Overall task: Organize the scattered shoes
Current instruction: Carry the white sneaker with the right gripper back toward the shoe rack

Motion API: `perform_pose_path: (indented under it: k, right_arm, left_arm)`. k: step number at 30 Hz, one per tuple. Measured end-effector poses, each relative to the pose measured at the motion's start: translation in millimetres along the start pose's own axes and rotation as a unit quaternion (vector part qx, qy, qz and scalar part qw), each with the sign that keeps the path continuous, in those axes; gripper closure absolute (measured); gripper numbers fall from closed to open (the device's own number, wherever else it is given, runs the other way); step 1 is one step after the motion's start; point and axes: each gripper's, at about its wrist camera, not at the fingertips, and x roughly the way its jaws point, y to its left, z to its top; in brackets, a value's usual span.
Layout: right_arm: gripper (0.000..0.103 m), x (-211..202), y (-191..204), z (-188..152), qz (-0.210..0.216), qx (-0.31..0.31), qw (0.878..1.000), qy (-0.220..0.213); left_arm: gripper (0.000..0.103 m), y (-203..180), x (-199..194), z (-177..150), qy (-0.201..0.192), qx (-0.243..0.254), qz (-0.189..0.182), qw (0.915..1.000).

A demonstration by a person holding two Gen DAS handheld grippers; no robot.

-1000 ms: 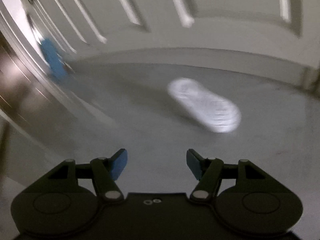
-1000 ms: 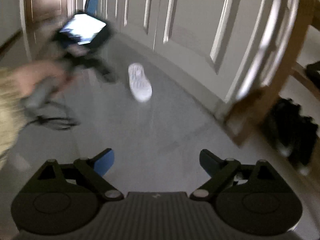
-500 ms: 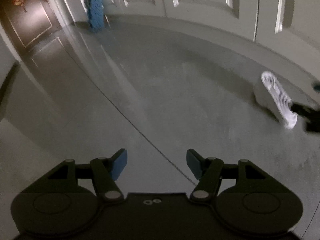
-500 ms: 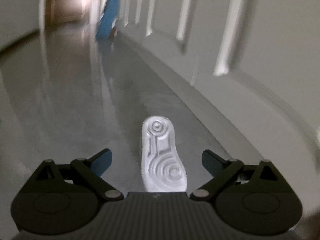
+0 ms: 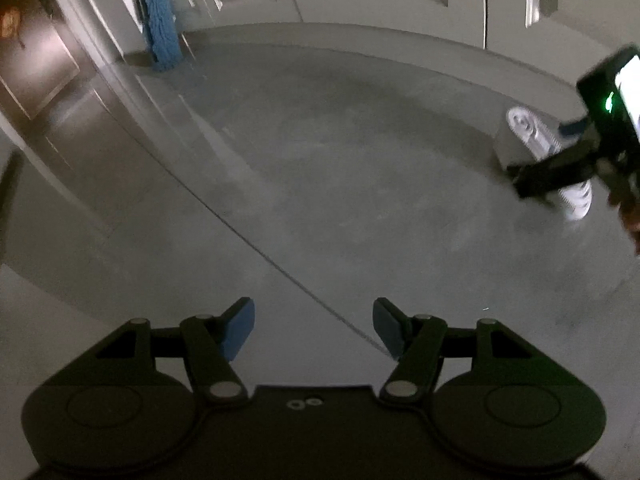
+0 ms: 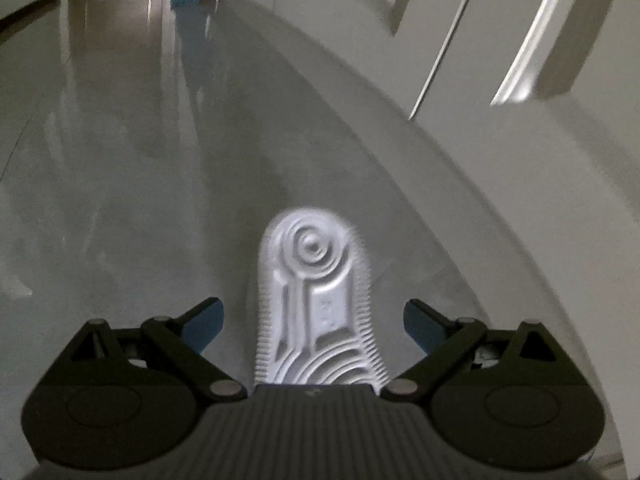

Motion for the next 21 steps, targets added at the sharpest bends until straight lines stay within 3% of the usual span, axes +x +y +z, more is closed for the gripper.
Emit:
perform_pose_path:
  k: [1,4,10,14,18,21]
  right_arm:
    - [0.007,-1,0,-2,-0.002,0.002,1.0,-0.005]
    - [0.031,-5,-1,-10,-0.001,0.014,1.0,-0.011]
    - [0.033,-15,-3,-19,0.013,0.01,1.0,-0.022]
    - [0.033,-47,-15,-25,0.028,0.051,0.996,-0.062]
    - [0.033,-115,-44,-49,0.097,0.128,0.983,-0.089]
    - [0.033,-175,-69,-88,0.147,0.191,0.967,-0.084]
  left_arm:
    - [0.037,1,2,1,0.003,-0.01,-0.005,0.9999]
    - [0.037,1,8,4,0.009,-0.017,-0.004,0.9998]
    - [0.037,1,18,9,0.021,-0.031,0.0,0.9993]
    - [0.037,-7,18,15,0.019,-0.033,0.0,0.9993]
    - [0.037,-17,3,6,0.004,-0.011,-0.002,0.9999]
    - [0.037,-51,-19,2,-0.034,0.018,-0.023,0.999]
